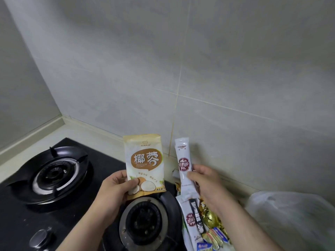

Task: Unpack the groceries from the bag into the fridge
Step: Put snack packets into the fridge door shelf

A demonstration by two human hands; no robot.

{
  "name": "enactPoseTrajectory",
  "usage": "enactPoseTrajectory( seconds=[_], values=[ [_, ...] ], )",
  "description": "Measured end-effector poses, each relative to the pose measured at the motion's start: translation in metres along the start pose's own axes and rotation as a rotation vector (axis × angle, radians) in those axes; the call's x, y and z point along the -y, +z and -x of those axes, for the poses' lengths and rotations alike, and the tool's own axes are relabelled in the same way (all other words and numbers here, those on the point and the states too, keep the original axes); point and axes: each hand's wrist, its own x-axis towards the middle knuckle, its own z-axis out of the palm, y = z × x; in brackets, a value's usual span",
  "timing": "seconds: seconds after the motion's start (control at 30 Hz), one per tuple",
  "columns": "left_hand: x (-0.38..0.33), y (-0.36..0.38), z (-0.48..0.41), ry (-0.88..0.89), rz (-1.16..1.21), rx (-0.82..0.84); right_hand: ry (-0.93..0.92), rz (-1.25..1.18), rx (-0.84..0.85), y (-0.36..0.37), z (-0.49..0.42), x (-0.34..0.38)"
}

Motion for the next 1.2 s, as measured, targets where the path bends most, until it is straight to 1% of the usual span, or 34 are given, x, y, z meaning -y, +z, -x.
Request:
enactPoseTrajectory(
  seconds=[0.13,0.23,0.33,0.43,0.57,0.7,0.83,1.03,1.2],
  values=[
    [-0.015,-0.021,0.033,0.034,0.019,0.018,0.008,-0.075,-0.015,0.014,0.039,0.008],
    [-0.025,-0.041,0.063,0.050,0.037,0.015,-0.012,-0.095,0.026,0.034,0.069,0.013],
    [-0.029,-0.066,0.093,0.077,0.004,-0.017,-0.037,-0.085,0.058,0.061,0.094,0.019],
    [-0.037,-0.094,0.124,0.122,-0.033,-0.079,-0.065,-0.074,0.137,0.092,0.113,0.023],
    [-0.045,-0.135,0.172,0.181,-0.044,-0.241,-0.095,-0.030,0.242,0.135,0.137,0.022],
    [-0.048,-0.172,0.233,0.215,-0.058,-0.402,-0.109,0.014,0.413,0.181,0.173,0.017],
    [-0.042,-0.195,0.302,0.245,-0.028,-0.588,-0.104,-0.001,0.567,0.218,0.212,0.008],
    [-0.019,-0.209,0.409,0.288,0.014,-0.850,-0.099,0.016,0.858,0.250,0.275,-0.006],
    [0.009,-0.213,0.504,0.329,0.045,-1.042,-0.102,0.091,1.024,0.280,0.330,-0.032]
  ],
)
